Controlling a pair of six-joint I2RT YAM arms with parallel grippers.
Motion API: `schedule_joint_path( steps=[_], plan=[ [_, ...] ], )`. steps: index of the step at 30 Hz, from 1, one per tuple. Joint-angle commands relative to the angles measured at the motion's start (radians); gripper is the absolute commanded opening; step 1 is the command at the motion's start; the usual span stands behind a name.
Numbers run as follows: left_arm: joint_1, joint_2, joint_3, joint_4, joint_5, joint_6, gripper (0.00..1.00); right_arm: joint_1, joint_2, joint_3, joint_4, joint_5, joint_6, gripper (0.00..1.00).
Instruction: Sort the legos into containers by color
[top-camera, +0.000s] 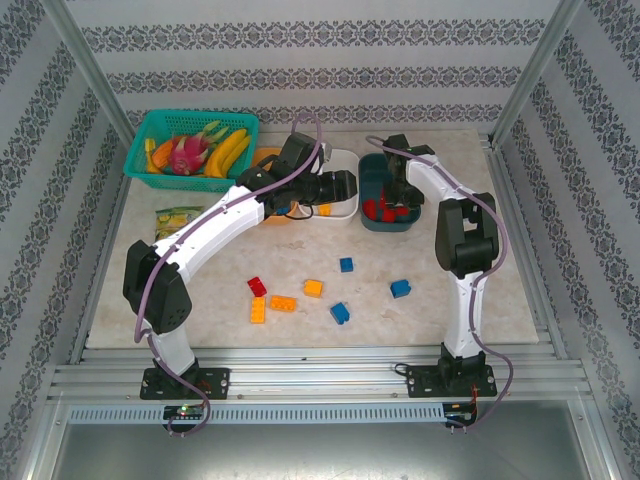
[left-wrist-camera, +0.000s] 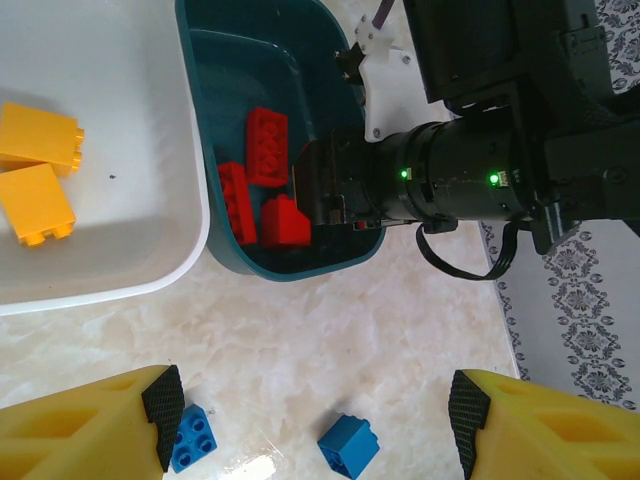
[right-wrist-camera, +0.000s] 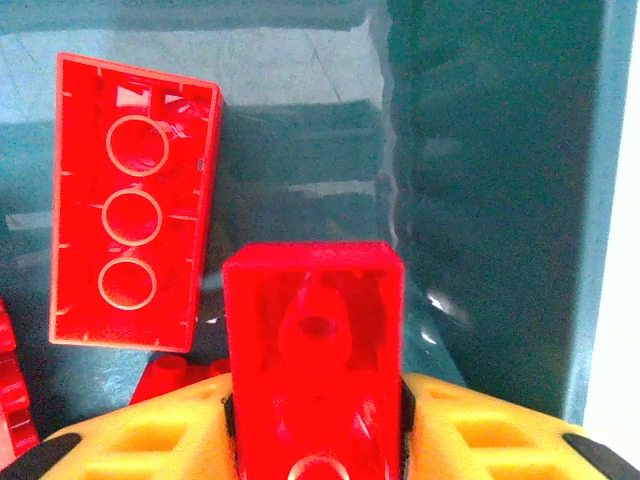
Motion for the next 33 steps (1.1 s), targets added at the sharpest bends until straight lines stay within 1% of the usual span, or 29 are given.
schedule_joint_path(
  steps=[1,4,9,13,15,18,21,23,26,28,30,33],
  plan=[
    [-0.008,-0.053,-0.014,-0.013,-0.016,0.01,0.73,0.001,-0.006,0.015,-0.022,0.002,0.018,0.49],
    [-0.009,-0.081,-0.034,-0.036,-0.032,0.006,0.73,0.015,-0.028,0.036,-0.02,0.011,0.018,0.53],
    [-0.009,-0.155,-0.08,-0.107,-0.058,-0.005,0.73,0.041,-0.096,0.09,-0.036,0.036,0.032,0.54],
    [-0.009,-0.269,-0.178,-0.17,-0.096,-0.021,0.73,0.088,-0.227,0.051,0.02,0.043,0.031,0.54],
    [-0.008,-0.343,-0.244,-0.2,-0.118,-0.035,0.74,0.119,-0.32,-0.024,0.074,0.022,0.029,0.54],
    [-0.006,-0.463,-0.358,-0.267,-0.157,-0.058,0.75,0.183,-0.49,-0.206,0.195,-0.051,0.034,0.55],
    [0.002,-0.564,-0.471,-0.372,-0.199,-0.086,0.76,0.286,-0.647,-0.391,0.285,-0.121,0.024,0.56],
    [0.01,-0.627,-0.557,-0.43,-0.208,-0.111,0.78,0.384,-0.753,-0.529,0.366,-0.201,-0.008,0.58],
    [0.016,-0.663,-0.663,-0.483,-0.175,-0.12,0.79,0.509,-0.884,-0.721,0.482,-0.364,-0.019,0.63],
    [0.015,-0.665,-0.724,-0.482,-0.132,-0.107,0.78,0.571,-0.94,-0.812,0.509,-0.426,0.009,0.64],
    [0.014,-0.669,-0.789,-0.464,-0.098,-0.087,0.76,0.633,-0.984,-0.884,0.506,-0.44,0.025,0.65],
    [0.012,-0.663,-0.861,-0.418,-0.052,-0.035,0.74,0.69,-1.021,-0.962,0.506,-0.442,0.039,0.66]
  ],
)
